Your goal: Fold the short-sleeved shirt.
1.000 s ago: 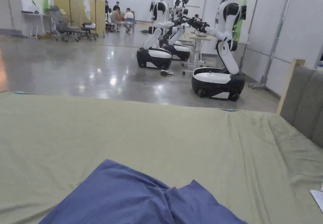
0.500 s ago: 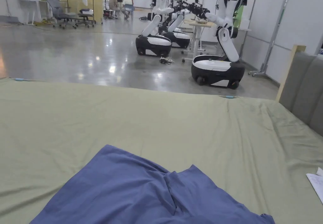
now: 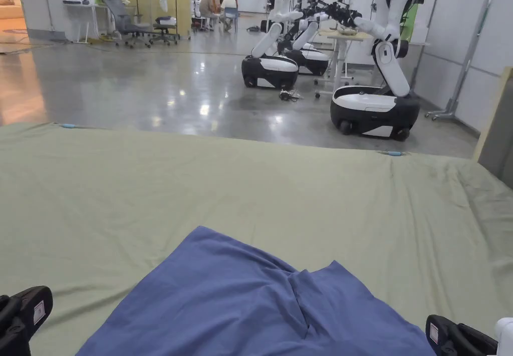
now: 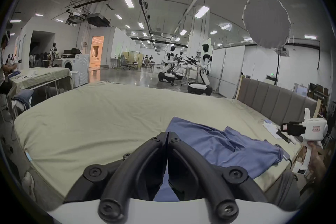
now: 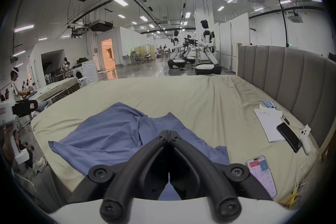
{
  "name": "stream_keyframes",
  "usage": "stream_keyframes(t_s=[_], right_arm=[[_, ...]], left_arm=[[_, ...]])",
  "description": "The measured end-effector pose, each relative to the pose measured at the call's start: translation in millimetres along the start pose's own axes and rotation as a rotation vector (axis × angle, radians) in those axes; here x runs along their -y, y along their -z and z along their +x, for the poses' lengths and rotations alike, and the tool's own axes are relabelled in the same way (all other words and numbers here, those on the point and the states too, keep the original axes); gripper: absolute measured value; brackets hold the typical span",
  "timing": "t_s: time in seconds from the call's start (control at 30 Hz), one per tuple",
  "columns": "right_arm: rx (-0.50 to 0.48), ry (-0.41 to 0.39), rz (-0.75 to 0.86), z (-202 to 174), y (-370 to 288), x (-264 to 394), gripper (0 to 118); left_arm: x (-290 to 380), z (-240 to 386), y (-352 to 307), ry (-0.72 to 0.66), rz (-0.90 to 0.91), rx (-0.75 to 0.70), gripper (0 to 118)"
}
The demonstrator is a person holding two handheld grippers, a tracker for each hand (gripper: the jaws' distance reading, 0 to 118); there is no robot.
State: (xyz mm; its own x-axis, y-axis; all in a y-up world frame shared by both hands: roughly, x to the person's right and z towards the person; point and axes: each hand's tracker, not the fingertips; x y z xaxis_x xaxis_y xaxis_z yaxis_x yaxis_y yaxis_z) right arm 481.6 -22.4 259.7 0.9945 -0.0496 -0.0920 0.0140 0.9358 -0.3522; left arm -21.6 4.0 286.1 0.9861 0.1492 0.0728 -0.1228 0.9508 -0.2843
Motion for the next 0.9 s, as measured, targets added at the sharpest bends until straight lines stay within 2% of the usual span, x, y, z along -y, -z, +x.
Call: stream_keyframes(t_s=[0.3, 0.43, 0.47, 0.5, 0.53, 0.57, 0.73, 0.83, 0.87, 0.9], right_arm=[[-0.012, 0.025, 0.008, 5.5, -1.0, 1.0, 0], [-0.069, 0.047, -0.008, 7.7, -3.4, 6.7, 0], [-0.074, 0.054, -0.012, 7.1, -4.1, 8.5, 0], [-0.081, 0.06, -0.019, 6.2, -4.3, 10.3, 0], [-0.085, 0.065, -0.024, 5.4, -4.3, 12.4, 0], [-0.086, 0.068, -0.027, 4.7, -4.0, 14.2, 0], [-0.105, 0.099, -0.065, 5.9, 6.4, 26.9, 0], [-0.103, 0.079, -0.078, 2.7, 4.3, 25.8, 0], [-0.1, 0.065, -0.081, 2.3, 3.7, 26.0, 0], [-0.093, 0.048, -0.084, 2.5, 2.8, 27.1, 0]], left_arm=[[16.8, -30.8, -5.3, -0.062, -0.059, -0.03, 3], [35.1, -57.1, -5.9, -0.143, -0.177, -0.054, 5], [40.3, -62.6, -4.9, -0.16, -0.225, -0.056, 13], [46.9, -68.5, -3.7, -0.18, -0.278, -0.05, 44], [55.7, -73.8, -2.6, -0.206, -0.303, -0.053, 67], [64.2, -80.6, 0.2, -0.232, -0.332, -0.029, 75], [97.9, -89.3, 25.2, -0.308, -0.417, 0.014, 75], [108.5, -94.3, 47.4, -0.337, -0.463, 0.015, 72], [111.7, -95.0, 53.7, -0.348, -0.48, 0.005, 68], [115.1, -96.0, 60.4, -0.355, -0.507, 0.005, 55]])
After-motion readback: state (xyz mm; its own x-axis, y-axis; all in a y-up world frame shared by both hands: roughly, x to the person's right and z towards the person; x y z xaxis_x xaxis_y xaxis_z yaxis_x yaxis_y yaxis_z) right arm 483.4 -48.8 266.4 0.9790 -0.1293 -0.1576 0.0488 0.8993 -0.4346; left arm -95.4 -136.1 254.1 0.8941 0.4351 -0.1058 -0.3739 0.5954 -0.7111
